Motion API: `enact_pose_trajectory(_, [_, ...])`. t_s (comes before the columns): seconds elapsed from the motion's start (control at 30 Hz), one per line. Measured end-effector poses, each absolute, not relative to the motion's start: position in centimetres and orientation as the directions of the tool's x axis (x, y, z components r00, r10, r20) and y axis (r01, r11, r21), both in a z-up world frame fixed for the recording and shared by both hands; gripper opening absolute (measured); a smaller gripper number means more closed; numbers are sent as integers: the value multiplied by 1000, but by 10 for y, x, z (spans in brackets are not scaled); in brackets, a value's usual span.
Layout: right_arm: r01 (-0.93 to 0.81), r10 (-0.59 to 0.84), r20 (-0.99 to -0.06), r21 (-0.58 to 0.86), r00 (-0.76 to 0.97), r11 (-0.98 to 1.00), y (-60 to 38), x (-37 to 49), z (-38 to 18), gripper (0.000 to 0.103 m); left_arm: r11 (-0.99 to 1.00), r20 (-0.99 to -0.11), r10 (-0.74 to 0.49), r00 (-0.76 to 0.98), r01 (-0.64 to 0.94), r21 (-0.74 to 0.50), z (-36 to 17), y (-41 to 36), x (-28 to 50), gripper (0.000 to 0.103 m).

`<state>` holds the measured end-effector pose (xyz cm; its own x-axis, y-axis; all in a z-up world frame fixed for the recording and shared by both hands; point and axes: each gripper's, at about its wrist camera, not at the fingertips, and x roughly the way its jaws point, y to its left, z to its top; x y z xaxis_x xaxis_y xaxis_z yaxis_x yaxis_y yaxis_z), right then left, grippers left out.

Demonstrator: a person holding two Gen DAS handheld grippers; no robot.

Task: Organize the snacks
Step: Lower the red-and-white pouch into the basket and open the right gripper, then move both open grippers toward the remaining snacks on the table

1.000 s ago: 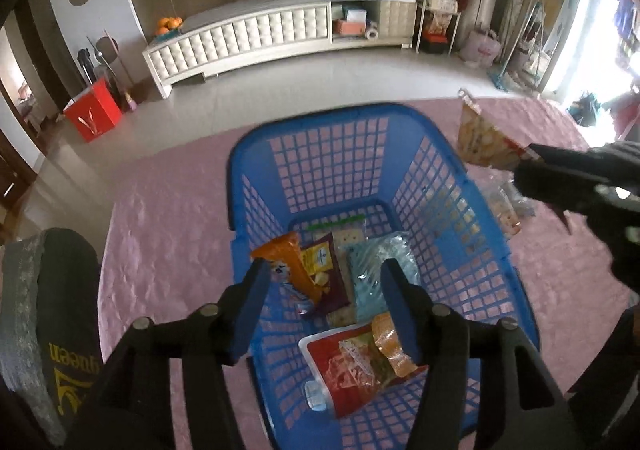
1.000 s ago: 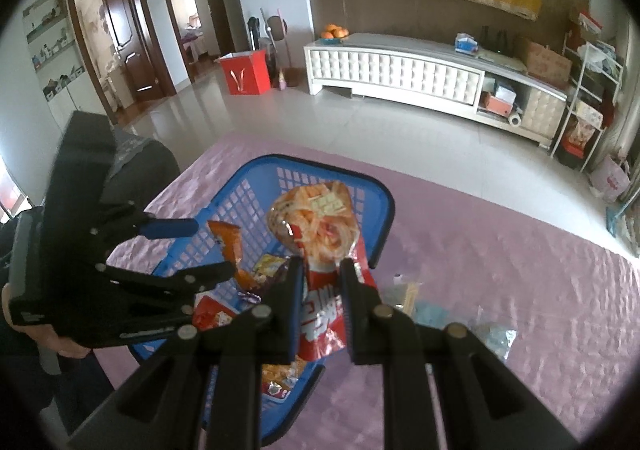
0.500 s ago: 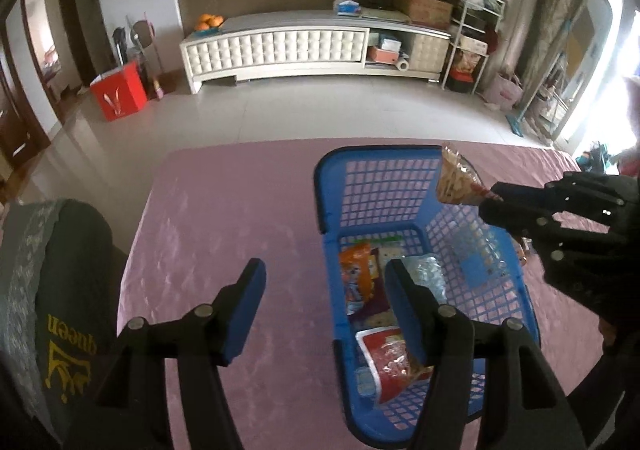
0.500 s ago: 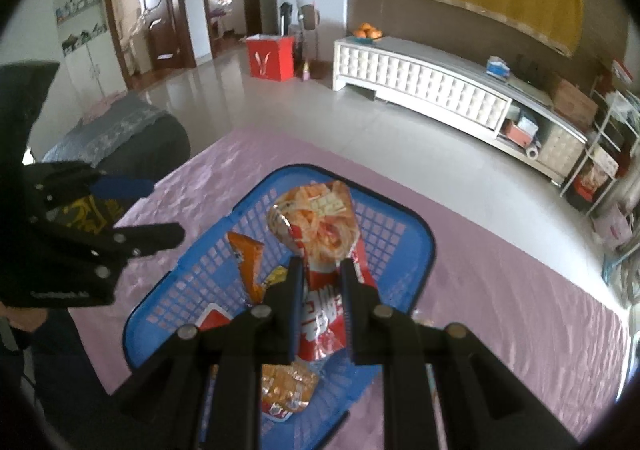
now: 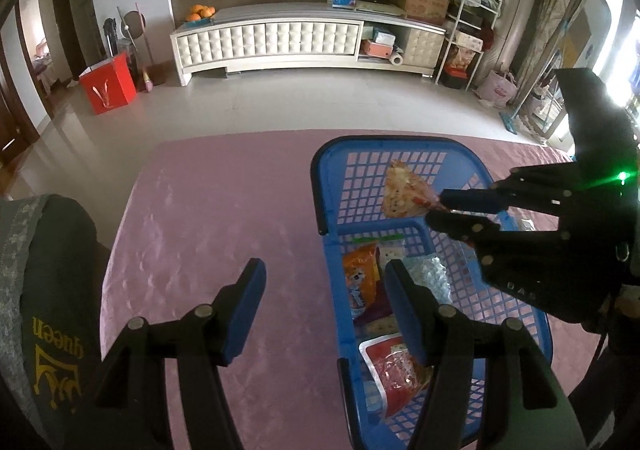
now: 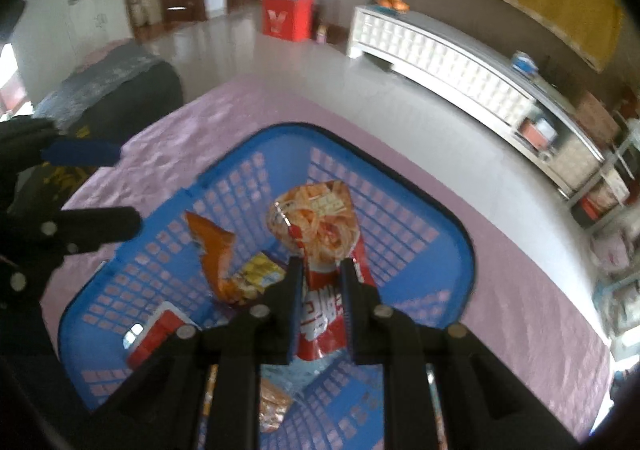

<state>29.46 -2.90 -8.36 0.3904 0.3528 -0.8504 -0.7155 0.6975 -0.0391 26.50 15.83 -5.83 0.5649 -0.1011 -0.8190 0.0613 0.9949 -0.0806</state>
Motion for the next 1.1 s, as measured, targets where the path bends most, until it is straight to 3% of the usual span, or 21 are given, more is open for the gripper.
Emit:
enact_pose_trajectory(0.03, [-714,338,-852,-59,401,698,-28,296,-85,30,995,-817,-97,568,59,-77,-59,158,266,60])
enact_pose_trajectory(0.1, [-693,278,-858,-119,433,711,-26,300,-89,52,995,-817,-95,568,64,-71,-60,158,264,60])
enact_pose_trajectory(0.13, [-678,260,-854,-138,450,722,-27,301,-90,69,995,-821,-96,563,68,-70,-60,157,263,60])
enact_pose_trajectory(0.17, [-665,254,-846,-149,469,732,-29,301,-89,77,995,-822,-96,562,69,-69,-61,155,262,60])
enact_pose_trajectory(0.23, [-651,267,-837,-132,477,748,-36,300,-85,82,995,-822,-97,562,75,-67,-60,153,259,60])
enact_pose_trajectory(0.53, [-604,304,-816,-68,491,794,-66,282,-53,83,994,-809,-100,580,97,-53,-44,134,245,60])
enact_pose_trajectory(0.97, [-536,272,-789,-86,551,840,-130,248,-22,83,983,-775,-119,621,184,-4,-19,69,226,60])
enact_pose_trajectory(1.1, [-507,246,-788,-97,565,856,-156,238,-19,83,975,-763,-141,631,220,1,-16,38,222,70])
